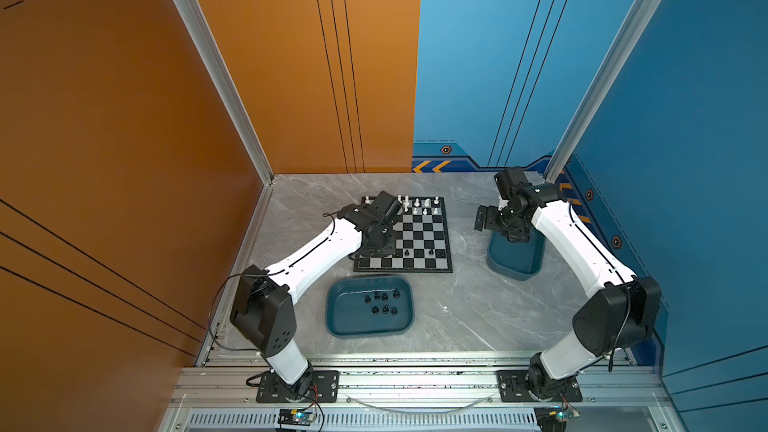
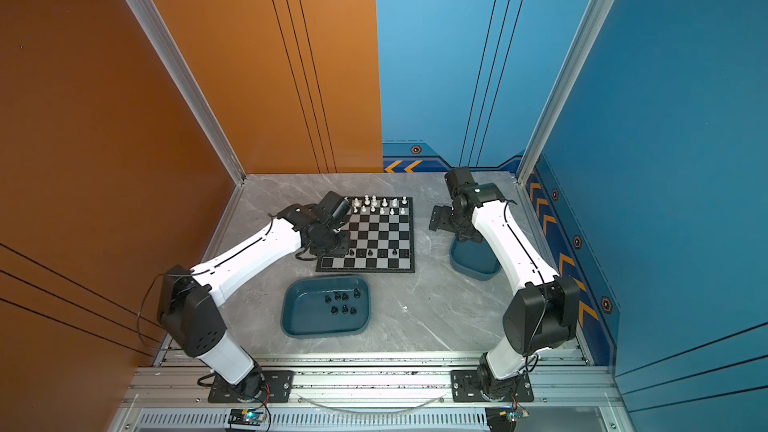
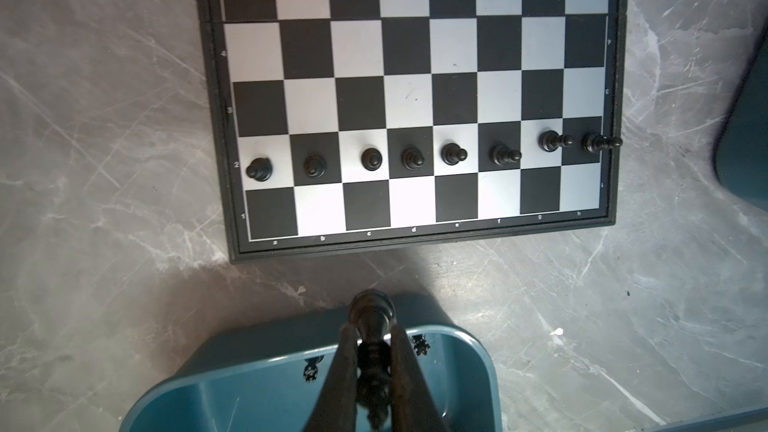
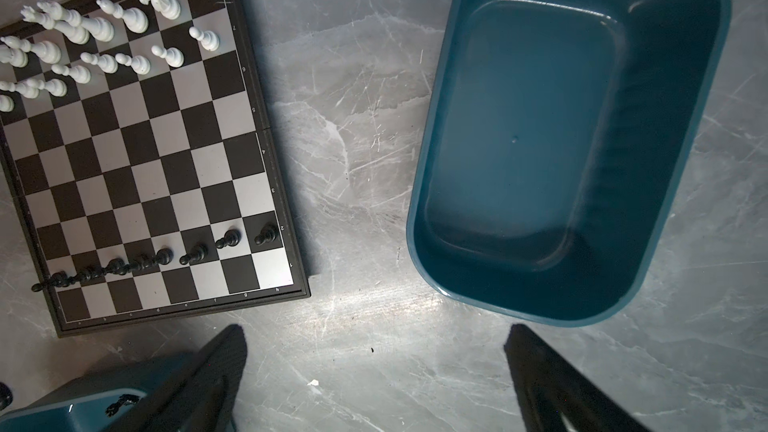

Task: Set up the chess pieces on the board
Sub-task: 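Lift the black piece with the left gripper and carry it to the board, then lower the black piece onto the back-row square nearest the robot with the left gripper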

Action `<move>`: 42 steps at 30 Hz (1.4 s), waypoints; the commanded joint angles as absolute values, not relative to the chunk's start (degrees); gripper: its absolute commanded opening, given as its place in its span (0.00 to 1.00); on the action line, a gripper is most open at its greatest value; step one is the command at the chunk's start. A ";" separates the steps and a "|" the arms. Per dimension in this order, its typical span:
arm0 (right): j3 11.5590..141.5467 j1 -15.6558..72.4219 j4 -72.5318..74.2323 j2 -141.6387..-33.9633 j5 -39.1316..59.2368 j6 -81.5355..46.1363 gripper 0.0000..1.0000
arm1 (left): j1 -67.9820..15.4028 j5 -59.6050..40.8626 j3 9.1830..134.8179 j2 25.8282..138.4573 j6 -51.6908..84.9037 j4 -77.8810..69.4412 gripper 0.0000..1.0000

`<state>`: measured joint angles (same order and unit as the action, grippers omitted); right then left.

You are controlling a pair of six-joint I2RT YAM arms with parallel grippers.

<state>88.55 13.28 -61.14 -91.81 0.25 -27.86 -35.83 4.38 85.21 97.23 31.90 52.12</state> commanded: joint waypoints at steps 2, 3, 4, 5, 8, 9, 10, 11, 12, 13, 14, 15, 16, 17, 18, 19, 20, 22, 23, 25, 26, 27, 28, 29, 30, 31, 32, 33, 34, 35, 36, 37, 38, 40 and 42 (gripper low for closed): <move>89.48 11.67 -64.20 -91.64 0.57 -26.41 1.00 | -37.34 2.38 90.18 101.69 29.61 53.21 0.01; 89.46 11.40 -64.48 -91.43 0.44 -26.35 1.00 | -37.67 2.21 91.18 102.76 29.45 53.18 0.00; 89.31 11.12 -64.64 -91.14 0.40 -26.28 1.00 | -37.94 2.03 91.84 103.61 29.40 53.18 0.01; 89.18 10.84 -64.82 -90.77 0.44 -26.19 1.00 | -38.26 1.81 92.50 104.51 29.34 53.17 0.01; 88.70 10.14 -65.17 -90.03 0.43 -26.02 1.00 | -39.02 1.18 94.47 106.97 28.94 53.20 0.00; 88.58 10.00 -65.30 -89.77 0.27 -26.02 1.00 | -39.33 1.14 94.97 107.58 28.79 53.17 0.00; 88.30 9.82 -65.38 -89.46 0.27 -26.02 1.00 | -39.62 1.21 95.42 108.26 28.74 53.19 0.00; 88.01 9.71 -65.46 -89.10 0.29 -25.93 1.00 | -39.92 1.31 95.77 108.81 28.74 53.18 0.00; 87.70 9.59 -65.50 -88.84 0.27 -25.93 1.00 | -40.19 1.32 96.01 109.30 28.78 53.16 0.00; 87.34 9.43 -65.53 -88.48 0.36 -25.91 1.00 | -40.47 1.40 96.15 109.85 28.66 53.15 0.00; 87.02 9.33 -65.65 -88.18 0.30 -25.91 1.00 | -40.68 1.56 96.32 110.35 28.54 53.16 0.00; 86.86 9.21 -65.65 -87.95 0.33 -25.84 1.00 | -40.93 1.63 96.46 110.72 28.42 53.13 0.00; 86.54 9.15 -65.65 -87.65 0.28 -25.80 1.00 | -41.08 1.58 96.63 111.19 28.40 53.10 0.01; 86.40 8.97 -65.74 -87.32 0.30 -25.75 1.00 | -41.20 1.43 96.84 111.67 28.35 53.03 0.01; 86.24 8.88 -65.81 -87.11 0.18 -25.75 1.00 | -41.29 1.41 97.01 111.94 28.26 52.89 0.00; 86.00 8.79 -65.83 -86.85 0.19 -25.75 1.00 | -41.46 1.32 97.16 112.28 28.27 52.68 0.00; 85.93 8.65 -65.99 -86.66 0.19 -25.67 1.00 | -41.63 1.24 97.29 112.58 28.28 52.45 0.00; 85.66 8.37 -66.18 -86.25 0.03 -25.59 1.00 | -41.78 1.06 97.64 113.14 28.22 51.99 0.00; 85.53 8.32 -66.25 -86.08 0.00 -25.58 1.00 | -41.86 1.01 97.73 113.29 28.26 51.89 0.00; 85.53 8.10 -66.51 -85.83 -0.04 -25.58 1.00 | -41.99 0.88 97.91 113.75 28.28 51.66 0.00; 85.52 8.09 -66.62 -85.74 -0.15 -25.45 1.00 | -42.04 0.79 97.91 113.83 28.27 51.45 0.00; 85.54 8.00 -66.79 -85.62 -0.18 -25.48 1.00 | -42.09 0.71 97.83 114.02 28.28 51.20 0.00; 85.59 7.91 -66.93 -85.54 -0.26 -25.47 1.00 | -42.12 0.51 97.75 114.09 28.30 51.08 0.01; 85.50 7.87 -66.97 -85.52 -0.30 -25.47 1.00 | -42.11 0.45 97.65 114.18 28.28 50.90 0.01; 85.53 7.82 -67.11 -85.52 -0.35 -25.44 1.00 | -42.14 0.35 97.41 114.33 28.29 50.73 0.01; 85.54 7.78 -67.30 -85.59 -0.33 -25.40 1.00 | -42.18 0.26 97.23 114.35 28.30 50.50 0.00; 85.52 7.76 -67.33 -85.52 -0.44 -25.40 1.00 | -42.23 0.18 97.00 114.47 28.34 50.26 0.01; 85.56 7.72 -67.41 -85.57 -0.43 -25.40 1.00 | -42.22 0.00 96.75 114.55 28.33 50.03 0.01; 85.53 7.73 -67.49 -85.53 -0.51 -25.40 1.00 | -42.20 0.00 96.68 114.66 28.31 49.70 0.01; 85.65 7.69 -67.50 -85.64 -0.49 -25.44 1.00 | -42.23 0.00 96.55 114.72 28.35 49.59 0.01; 85.69 7.72 -67.59 -85.61 -0.48 -25.49 1.00 | -42.26 -0.05 96.50 114.85 28.39 49.41 0.01; 85.80 7.72 -67.67 -85.72 -0.53 -25.49 1.00 | -42.27 -0.09 96.44 115.03 28.35 49.18 0.01; 85.90 7.73 -67.68 -85.73 -0.52 -25.49 1.00 | -42.20 -0.26 96.42 115.17 28.28 49.09 0.01; 86.08 7.73 -67.84 -85.78 -0.58 -25.58 1.00 | -42.26 -0.42 96.33 115.39 28.20 48.89 0.02; 86.30 7.72 -67.87 -85.78 -0.68 -25.71 1.00 | -42.24 -0.48 96.16 115.62 28.07 48.69 0.02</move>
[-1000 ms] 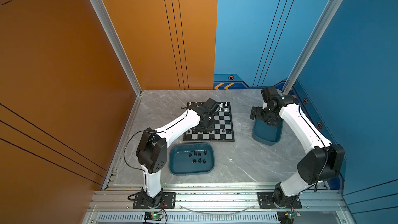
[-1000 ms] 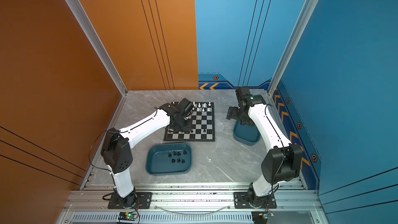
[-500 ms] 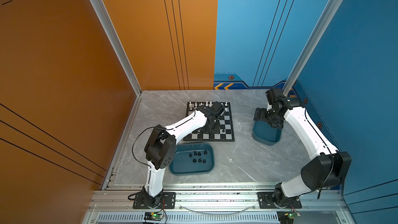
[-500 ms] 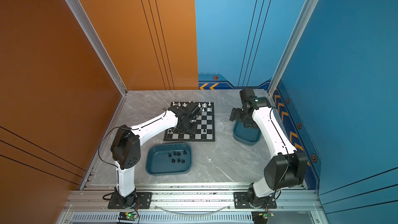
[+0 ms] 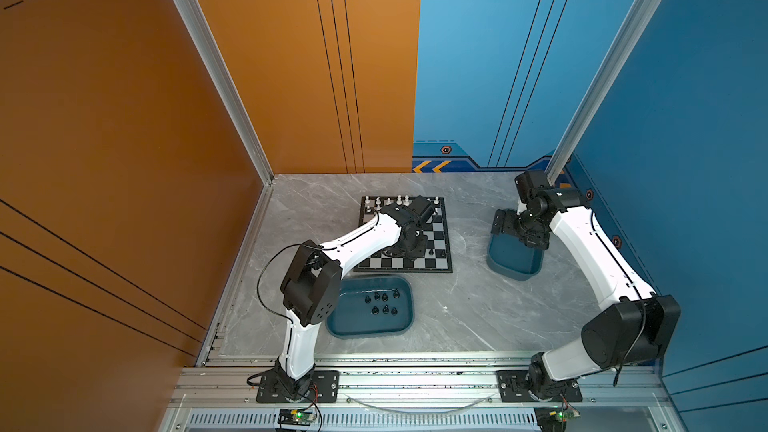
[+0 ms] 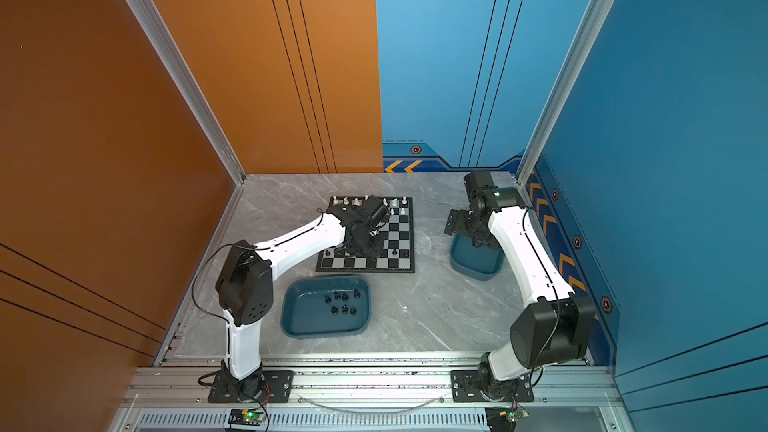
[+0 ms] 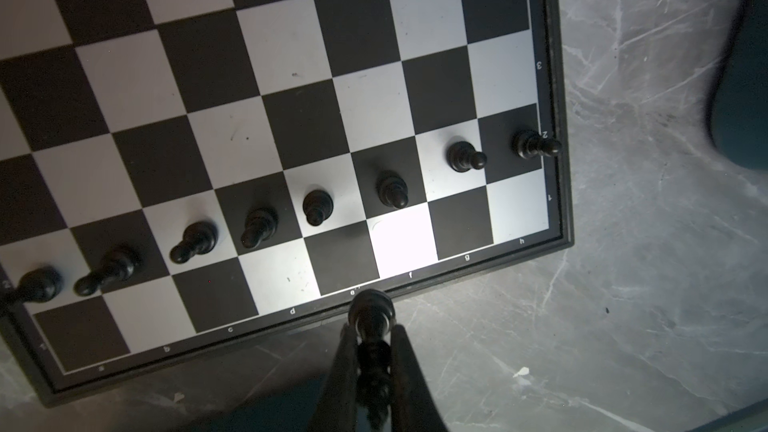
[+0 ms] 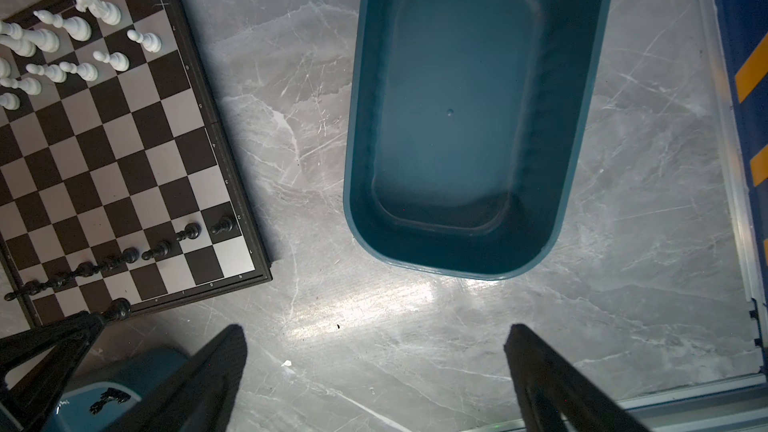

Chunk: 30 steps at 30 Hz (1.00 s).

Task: Set up the chess pieces on the board
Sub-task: 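Lower the black piece onto the back-row square nearest the robot with the left gripper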

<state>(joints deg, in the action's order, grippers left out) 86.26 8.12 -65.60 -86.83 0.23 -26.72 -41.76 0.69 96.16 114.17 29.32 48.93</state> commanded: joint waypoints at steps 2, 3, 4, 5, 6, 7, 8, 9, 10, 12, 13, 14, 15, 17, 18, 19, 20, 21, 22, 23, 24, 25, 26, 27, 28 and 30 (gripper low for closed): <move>86.31 7.73 -68.08 -85.87 -0.71 -25.75 1.00 | -42.12 -0.77 95.98 115.71 28.05 48.44 0.02; 86.30 7.67 -68.07 -85.87 -0.76 -25.75 1.00 | -42.12 -0.88 95.85 115.76 28.08 48.29 0.02; 86.19 7.73 -68.11 -85.83 -0.79 -25.84 1.00 | -42.18 -1.04 95.72 115.83 28.09 48.15 0.02; 86.10 7.73 -68.12 -85.74 -0.87 -25.91 1.00 | -42.17 -1.30 95.54 115.84 28.05 47.94 0.02; 86.07 7.73 -68.12 -85.63 -0.87 -25.93 1.00 | -42.11 -1.44 95.39 115.93 28.12 47.85 0.02; 85.97 7.73 -68.12 -85.61 -0.92 -26.02 1.00 | -42.21 -1.45 95.13 115.97 28.21 47.80 0.02; 85.91 7.73 -68.20 -85.52 -0.92 -26.10 1.00 | -42.17 -1.46 94.80 116.00 28.21 47.62 0.02; 85.89 7.77 -68.20 -85.48 -0.95 -26.19 1.00 | -42.17 -1.51 94.52 115.93 28.09 47.48 0.02; 85.97 7.82 -68.20 -85.45 -0.96 -26.27 1.00 | -42.09 -1.50 94.12 115.94 28.11 47.18 0.02; 85.83 7.82 -68.20 -85.34 -0.99 -26.37 1.00 | -41.87 -1.47 93.51 115.97 28.05 46.85 0.02; 85.85 7.91 -68.20 -85.26 -1.01 -26.45 1.00 | -41.80 -1.50 93.06 115.95 28.08 46.55 0.02; 85.86 7.94 -68.17 -85.17 -1.12 -26.54 1.00 | -41.76 -1.50 92.71 115.93 28.05 46.36 0.02; 85.87 7.93 -68.20 -85.21 -1.07 -26.63 1.00 | -41.67 -1.42 92.40 115.85 28.04 46.07 0.02; 85.86 8.17 -68.20 -85.10 -1.23 -26.72 1.00 | -41.36 -1.33 91.64 115.76 28.07 45.52 0.02; 85.91 8.22 -68.29 -85.10 -1.35 -26.80 1.00 | -41.22 -1.42 91.33 115.80 27.98 45.31 0.02; 85.89 8.26 -68.29 -85.08 -1.43 -26.89 1.00 | -41.07 -1.49 91.17 115.84 27.90 45.16 0.02; 85.88 8.35 -68.31 -85.00 -1.49 -26.98 1.00 | -40.97 -1.32 91.14 115.87 27.90 45.13 0.02; 85.94 8.42 -68.40 -84.99 -1.49 -27.06 1.00 | -40.94 -1.36 90.99 115.84 27.75 45.04 0.02; 85.89 8.44 -68.38 -84.99 -1.58 -27.07 1.00 | -40.82 -1.32 90.98 115.84 27.69 45.04 0.02; 85.97 8.52 -68.38 -84.95 -1.55 -27.16 1.00 | -40.74 -1.34 91.01 115.84 27.52 44.97 0.03; 86.03 8.61 -68.47 -84.99 -1.60 -27.16 1.00 | -40.72 -1.31 90.88 115.84 27.46 45.02 0.03; 86.11 8.61 -68.54 -84.99 -1.70 -27.21 1.00 | -40.70 -1.04 90.76 115.86 27.49 44.98 0.03; 86.26 8.67 -68.55 -85.03 -1.73 -27.24 1.00 | -40.74 -0.84 90.62 115.76 27.39 44.99 0.03; 86.31 8.78 -68.63 -84.86 -1.89 -27.28 1.00 | -40.69 -0.73 90.53 115.80 27.34 45.00 0.03; 86.30 8.77 -68.69 -84.90 -1.87 -27.33 1.00 | -40.68 -0.65 90.53 115.85 27.16 44.92 0.03; 86.31 8.87 -68.64 -84.86 -1.99 -27.42 1.00 | -40.63 -0.36 90.45 115.82 26.99 45.00 0.03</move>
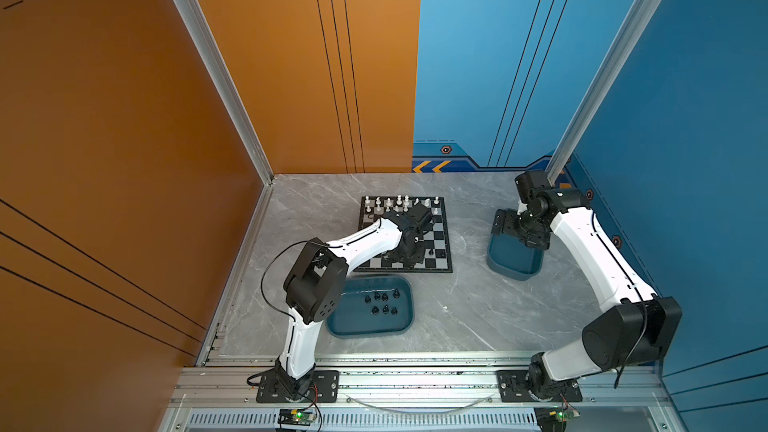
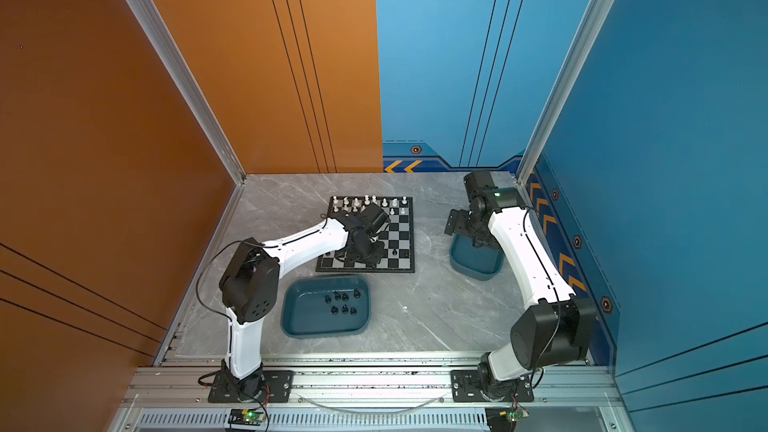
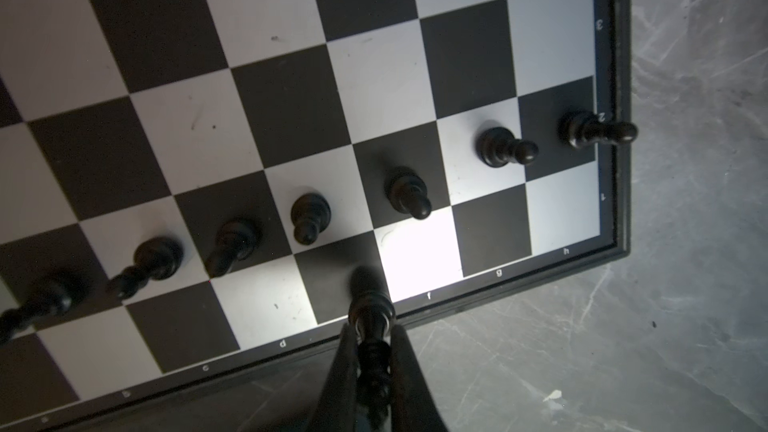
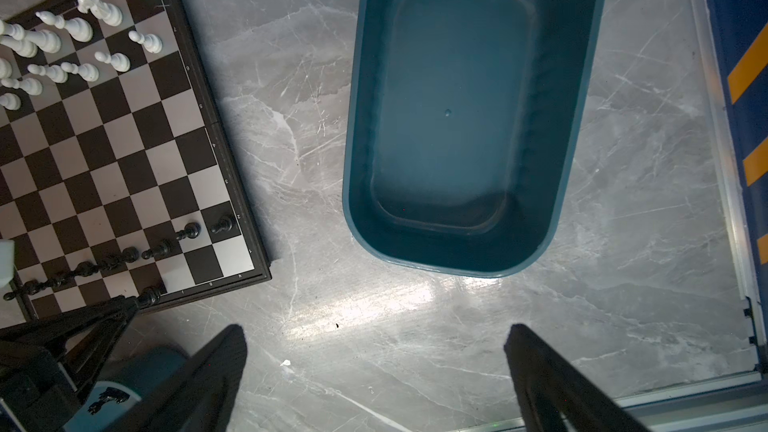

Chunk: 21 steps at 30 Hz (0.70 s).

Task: Set up the chess pieces on the board
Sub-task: 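Lower the black piece onto the back-row square nearest the robot with the left gripper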

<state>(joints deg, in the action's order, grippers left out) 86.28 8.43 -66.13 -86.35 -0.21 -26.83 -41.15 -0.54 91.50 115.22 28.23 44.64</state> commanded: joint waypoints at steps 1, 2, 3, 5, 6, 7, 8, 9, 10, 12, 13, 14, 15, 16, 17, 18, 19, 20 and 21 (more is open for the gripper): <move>86.28 8.94 -68.64 -84.90 -2.06 -27.42 1.00 | -40.59 -0.36 90.47 115.96 26.90 44.93 0.03; 86.29 8.92 -68.64 -84.99 -2.11 -27.50 1.00 | -40.53 -0.14 90.36 115.84 26.78 44.97 0.03; 86.31 9.03 -68.63 -84.99 -2.03 -27.51 1.00 | -40.60 0.26 90.23 115.82 26.79 45.00 0.03; 86.47 9.14 -68.55 -85.07 -2.06 -27.58 1.00 | -40.44 0.74 89.84 115.59 26.76 44.91 0.03; 86.49 9.17 -68.56 -85.08 -2.05 -27.60 1.00 | -40.44 0.79 89.59 115.42 26.79 44.78 0.03; 86.57 9.25 -68.58 -85.21 -2.10 -27.58 1.00 | -40.35 0.78 89.40 115.42 26.79 44.72 0.03; 86.57 9.33 -68.55 -85.21 -2.17 -27.67 1.00 | -40.22 0.85 89.18 115.26 26.69 44.57 0.03; 86.62 9.40 -68.55 -85.17 -2.19 -27.69 1.00 | -40.25 0.94 88.96 115.14 26.64 44.40 0.04; 86.60 9.40 -68.50 -85.28 -2.19 -27.73 1.00 | -40.15 1.05 88.78 115.05 26.64 44.30 0.04; 86.64 9.56 -68.47 -85.34 -2.10 -27.77 1.00 | -39.95 0.92 88.51 114.87 26.54 44.02 0.05; 86.62 9.62 -68.42 -85.34 -2.11 -27.86 1.00 | -39.90 0.80 88.44 114.89 26.54 43.90 0.05; 86.67 9.73 -68.38 -85.34 -2.15 -27.91 1.00 | -39.79 0.94 88.42 114.79 26.42 43.76 0.05; 86.67 9.82 -68.31 -85.44 -2.12 -27.95 1.00 | -39.76 1.13 88.18 114.66 26.47 43.50 0.06; 86.67 9.83 -68.29 -85.48 -2.19 -28.03 1.00 | -39.79 1.18 88.00 114.59 26.50 43.10 0.06; 86.82 9.87 -68.37 -85.52 -2.20 -28.12 1.00 | -39.74 1.43 87.85 114.45 26.54 42.86 0.06; 86.80 10.01 -68.34 -85.60 -2.28 -28.12 1.00 | -39.69 1.71 87.64 114.28 26.60 42.56 0.06; 87.00 10.02 -68.36 -85.61 -2.36 -28.18 1.00 | -39.65 1.99 87.42 114.13 26.60 42.27 0.06; 87.10 10.05 -68.35 -85.73 -2.40 -28.21 1.00 | -39.61 2.31 87.28 114.00 26.54 42.03 0.06; 87.21 10.11 -68.38 -85.77 -2.38 -28.21 1.00 | -39.48 2.37 87.16 113.95 26.59 41.85 0.06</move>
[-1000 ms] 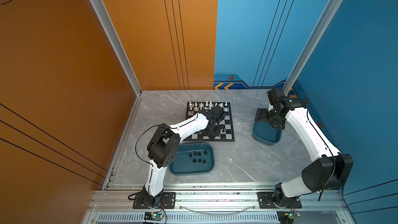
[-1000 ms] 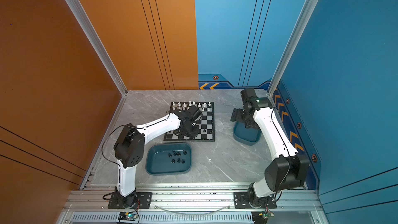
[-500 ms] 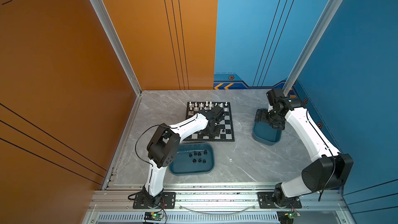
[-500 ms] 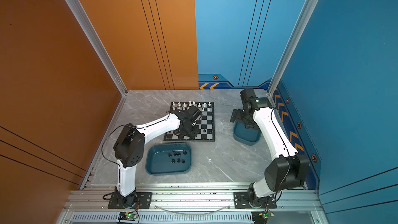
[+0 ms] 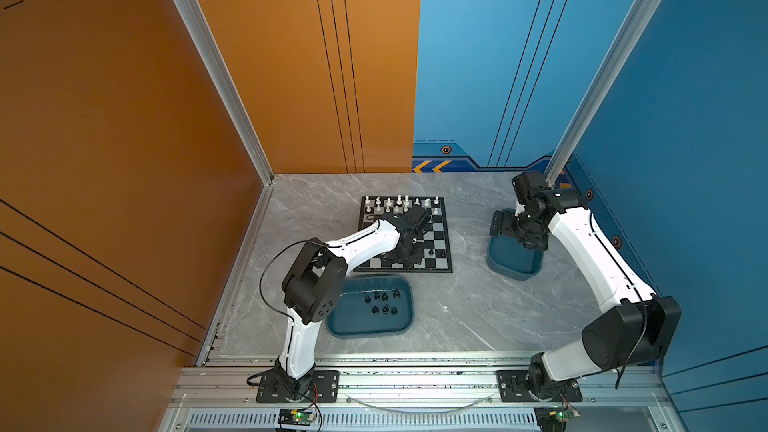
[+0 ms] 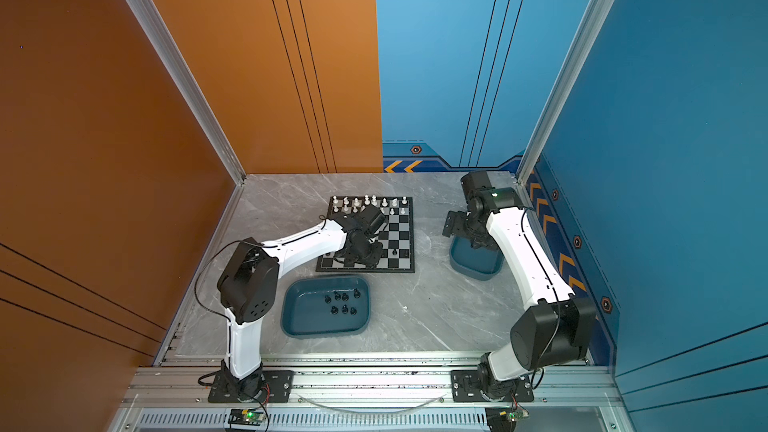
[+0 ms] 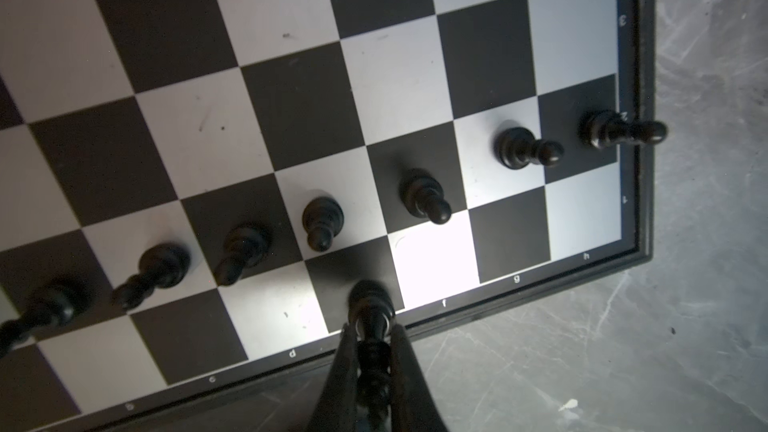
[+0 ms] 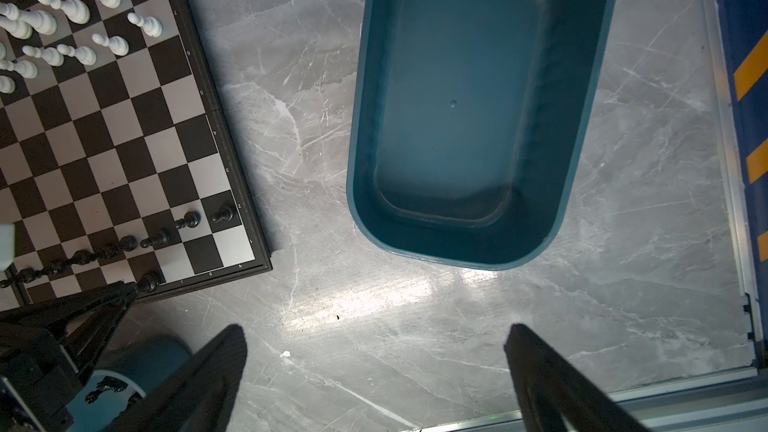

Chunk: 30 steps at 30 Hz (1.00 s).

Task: Set up the chess pieces on the board
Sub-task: 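Lower the black piece onto the back-row square nearest the robot with the left gripper, then open the left gripper and swing it back over the black piece tray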

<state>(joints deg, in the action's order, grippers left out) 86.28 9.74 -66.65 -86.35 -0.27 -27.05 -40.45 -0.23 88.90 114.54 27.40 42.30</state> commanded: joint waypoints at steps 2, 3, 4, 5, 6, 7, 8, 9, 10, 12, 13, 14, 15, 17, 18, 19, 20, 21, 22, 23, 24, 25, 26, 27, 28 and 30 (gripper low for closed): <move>87.57 10.22 -68.47 -85.95 -2.52 -28.21 1.00 | -39.32 2.64 86.95 113.75 26.62 41.60 0.06; 87.63 10.36 -68.54 -86.04 -2.59 -28.21 1.00 | -39.37 3.05 86.86 113.60 26.57 41.52 0.06; 87.75 10.38 -68.55 -86.11 -2.64 -28.29 1.00 | -39.34 3.35 86.70 113.49 26.62 41.48 0.06; 87.89 10.41 -68.55 -86.29 -2.63 -28.30 1.00 | -39.26 3.60 86.59 113.45 26.48 41.25 0.06; 88.08 10.52 -68.55 -86.46 -2.64 -28.30 1.00 | -39.18 3.63 86.57 113.39 26.44 41.20 0.06; 88.13 10.58 -68.55 -86.57 -2.65 -28.30 1.00 | -39.19 3.68 86.59 113.38 26.41 41.10 0.06; 88.20 10.67 -68.55 -86.73 -2.71 -28.30 1.00 | -39.14 3.65 86.62 113.38 26.28 41.13 0.06; 88.42 10.80 -68.55 -86.83 -2.72 -28.30 1.00 | -39.07 3.45 86.74 113.52 26.20 41.13 0.06; 88.49 10.80 -68.56 -86.91 -2.66 -28.30 1.00 | -39.10 3.33 86.76 113.55 26.19 41.13 0.06; 88.66 11.00 -68.55 -87.09 -2.67 -28.30 1.00 | -39.08 3.35 86.80 113.55 26.21 41.14 0.06; 88.85 11.03 -68.55 -87.13 -2.67 -28.30 1.00 | -39.05 3.34 86.77 113.64 26.15 41.13 0.07; 88.73 11.06 -68.51 -87.26 -2.67 -28.26 1.00 | -39.03 3.25 86.75 113.64 26.16 41.10 0.08; 88.87 11.07 -68.60 -87.35 -2.67 -28.21 1.00 | -39.05 3.03 86.82 113.73 26.06 41.13 0.10; 88.94 11.06 -68.64 -87.36 -2.77 -28.13 1.00 | -39.10 2.69 86.84 113.85 26.05 41.13 0.13; 88.95 11.00 -68.64 -87.36 -2.87 -28.04 1.00 | -39.02 2.59 86.84 113.75 26.09 41.13 0.15; 89.07 11.03 -68.64 -87.36 -2.98 -28.04 1.00 | -39.09 2.47 86.84 113.73 26.13 41.15 0.16; 89.03 11.03 -68.64 -87.36 -2.98 -27.97 1.00 | -39.07 2.22 86.85 113.69 26.18 41.09 0.17; 89.09 11.06 -68.64 -87.36 -3.07 -27.93 1.00 | -39.05 2.00 86.92 113.64 26.26 41.12 0.19; 89.06 11.02 -68.64 -87.36 -3.02 -27.95 1.00 | -39.03 1.94 86.95 113.64 26.27 41.13 0.19; 89.04 11.03 -68.64 -87.36 -3.00 -27.86 1.00 | -39.02 1.86 87.00 113.69 26.29 41.15 0.20; 89.03 11.07 -68.64 -87.44 -3.03 -27.78 1.00 | -39.02 1.68 87.07 113.64 26.35 41.15 0.21; 89.04 11.04 -68.65 -87.45 -3.06 -27.70 1.00 | -39.03 1.66 87.10 113.66 26.30 41.09 0.21; 89.06 11.04 -68.64 -87.54 -3.02 -27.65 1.00 | -39.07 1.61 87.11 113.66 26.34 41.13 0.22; 89.16 11.01 -68.64 -87.54 -3.01 -27.60 1.00 | -39.07 1.57 87.10 113.60 26.39 41.13 0.23; 89.13 11.02 -68.64 -87.47 -3.08 -27.52 1.00 | -39.11 1.57 87.10 113.61 26.45 41.13 0.23; 89.31 11.00 -68.62 -87.43 -3.20 -27.43 1.00 | -39.10 1.43 87.19 113.41 26.57 41.14 0.25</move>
